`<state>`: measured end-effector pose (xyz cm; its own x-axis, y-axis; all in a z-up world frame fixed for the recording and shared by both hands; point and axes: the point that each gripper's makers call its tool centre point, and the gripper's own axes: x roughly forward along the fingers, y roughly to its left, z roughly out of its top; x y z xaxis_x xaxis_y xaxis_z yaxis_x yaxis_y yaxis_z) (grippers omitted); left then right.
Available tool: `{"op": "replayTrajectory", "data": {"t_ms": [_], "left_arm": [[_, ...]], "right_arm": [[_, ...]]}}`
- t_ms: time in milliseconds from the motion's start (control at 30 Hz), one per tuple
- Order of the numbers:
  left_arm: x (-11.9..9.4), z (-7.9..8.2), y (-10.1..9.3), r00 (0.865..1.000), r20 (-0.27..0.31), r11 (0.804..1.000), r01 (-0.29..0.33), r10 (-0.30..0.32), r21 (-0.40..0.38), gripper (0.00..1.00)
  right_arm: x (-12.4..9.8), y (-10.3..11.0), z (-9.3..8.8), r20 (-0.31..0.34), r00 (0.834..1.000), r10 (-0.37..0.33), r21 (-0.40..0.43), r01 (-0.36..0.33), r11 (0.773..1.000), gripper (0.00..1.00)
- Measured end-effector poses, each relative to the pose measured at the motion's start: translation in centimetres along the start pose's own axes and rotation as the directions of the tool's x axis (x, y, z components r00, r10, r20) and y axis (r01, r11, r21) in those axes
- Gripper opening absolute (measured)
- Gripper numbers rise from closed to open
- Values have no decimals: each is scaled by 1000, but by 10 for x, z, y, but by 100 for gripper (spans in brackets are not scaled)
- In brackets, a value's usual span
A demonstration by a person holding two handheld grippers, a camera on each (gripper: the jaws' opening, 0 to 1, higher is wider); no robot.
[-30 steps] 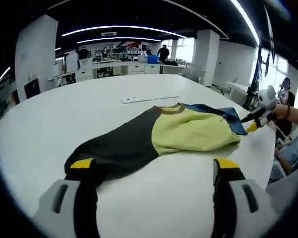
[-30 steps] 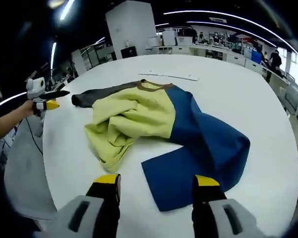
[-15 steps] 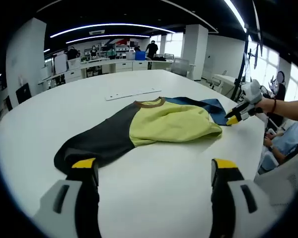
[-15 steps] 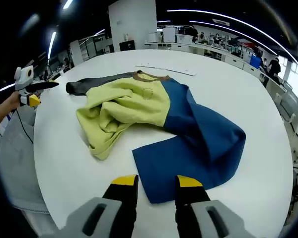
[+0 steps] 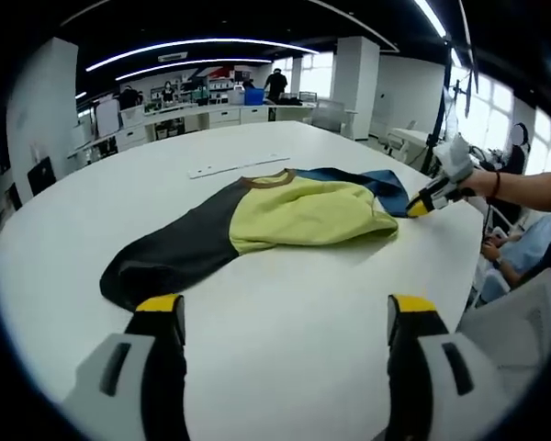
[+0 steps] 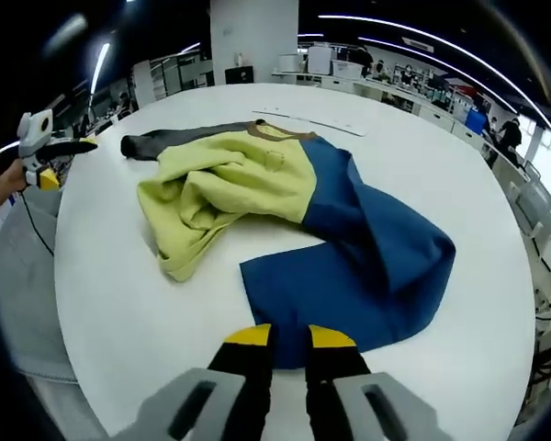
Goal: Fold the garment on the visible template until the final outline fits inside the template.
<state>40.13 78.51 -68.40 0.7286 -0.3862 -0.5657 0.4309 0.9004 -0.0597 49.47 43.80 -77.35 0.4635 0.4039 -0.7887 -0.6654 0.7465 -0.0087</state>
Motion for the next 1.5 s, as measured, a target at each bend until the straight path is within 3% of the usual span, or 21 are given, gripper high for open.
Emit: {"op": "replayTrajectory", "data": {"t_ms": [67,267,667,867,1067,1500], "left_arm": [[-3,-1,-2,1000,-4,1000,3,-3,6,88],[-7,0,-2,1000,-11,1000,0,0,26,88],[-6,4,-7,1000,-9,1000,12,-11,28,86],[-6,6,-8,1000,-10,999,17,-17,37,86],[-6,5,-8,1000,-15,999,19,-19,45,85],[-7,2,-10,999,-32,998,26,-24,49,85]], "right_arm": [[0,-1,0,3,1000,1,5,-1,1000,0],[-1,-3,1,8,1000,5,9,-5,1000,0],[-30,-24,23,80,996,-29,27,27,999,0],[-50,-53,40,153,985,-82,133,62,989,0],[-68,-83,45,176,975,-139,205,102,974,0],[-97,-148,36,160,950,-267,362,195,912,0]]}}
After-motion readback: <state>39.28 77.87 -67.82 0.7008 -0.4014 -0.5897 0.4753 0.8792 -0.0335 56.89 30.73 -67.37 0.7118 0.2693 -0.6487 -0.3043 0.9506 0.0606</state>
